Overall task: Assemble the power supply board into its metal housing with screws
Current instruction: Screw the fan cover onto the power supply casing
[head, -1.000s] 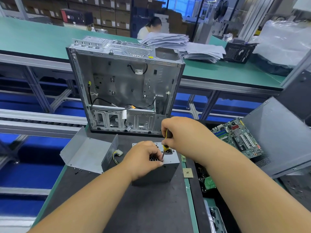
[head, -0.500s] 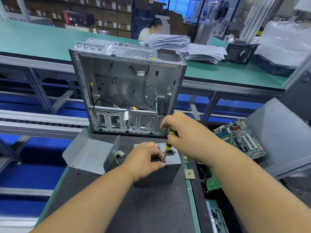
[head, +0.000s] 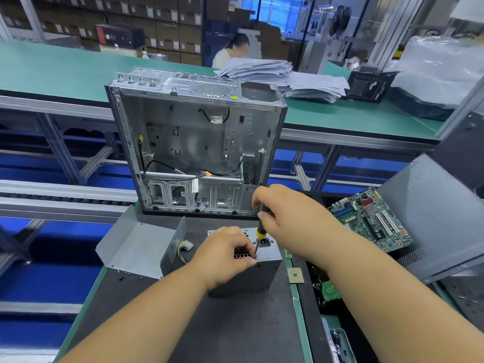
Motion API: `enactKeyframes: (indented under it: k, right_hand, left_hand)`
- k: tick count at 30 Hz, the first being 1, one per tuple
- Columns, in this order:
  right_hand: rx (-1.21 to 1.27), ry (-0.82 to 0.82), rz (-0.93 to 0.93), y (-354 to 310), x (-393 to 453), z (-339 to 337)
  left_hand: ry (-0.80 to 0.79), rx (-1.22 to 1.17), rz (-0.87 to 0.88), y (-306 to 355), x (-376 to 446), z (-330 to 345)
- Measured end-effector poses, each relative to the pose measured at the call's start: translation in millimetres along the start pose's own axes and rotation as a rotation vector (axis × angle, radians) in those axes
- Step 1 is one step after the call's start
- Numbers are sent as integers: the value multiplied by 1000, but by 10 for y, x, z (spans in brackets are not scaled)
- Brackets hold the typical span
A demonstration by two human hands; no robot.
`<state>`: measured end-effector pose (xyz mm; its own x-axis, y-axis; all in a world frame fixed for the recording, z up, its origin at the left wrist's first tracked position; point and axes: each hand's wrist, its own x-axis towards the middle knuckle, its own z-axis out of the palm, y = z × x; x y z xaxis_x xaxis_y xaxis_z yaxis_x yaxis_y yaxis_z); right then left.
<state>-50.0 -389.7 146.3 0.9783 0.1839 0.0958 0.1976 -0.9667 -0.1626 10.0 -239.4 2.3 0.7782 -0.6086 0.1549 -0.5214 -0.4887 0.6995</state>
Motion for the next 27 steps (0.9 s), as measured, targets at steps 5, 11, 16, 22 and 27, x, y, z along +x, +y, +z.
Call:
enactKeyframes:
  k: [5,11,16,22,27]
  right_hand:
    - [-218,-40,200,3,104,-18]
    - [-283,42,291,-52,76,58]
    - [54,-84,56,-17,19,-13]
    - [-38,-8,38,33,34,-27]
    - [-309,39,148,-31,71,45]
  left_hand:
    - [-19,8,-6,1,2,-9]
    - [-26,9,-14,7,11,-11]
    - [-41,9,0,11,11,-24]
    - [-102,28,-12,-18,16,-59]
    - [-89,5,-18,-1,11,-59]
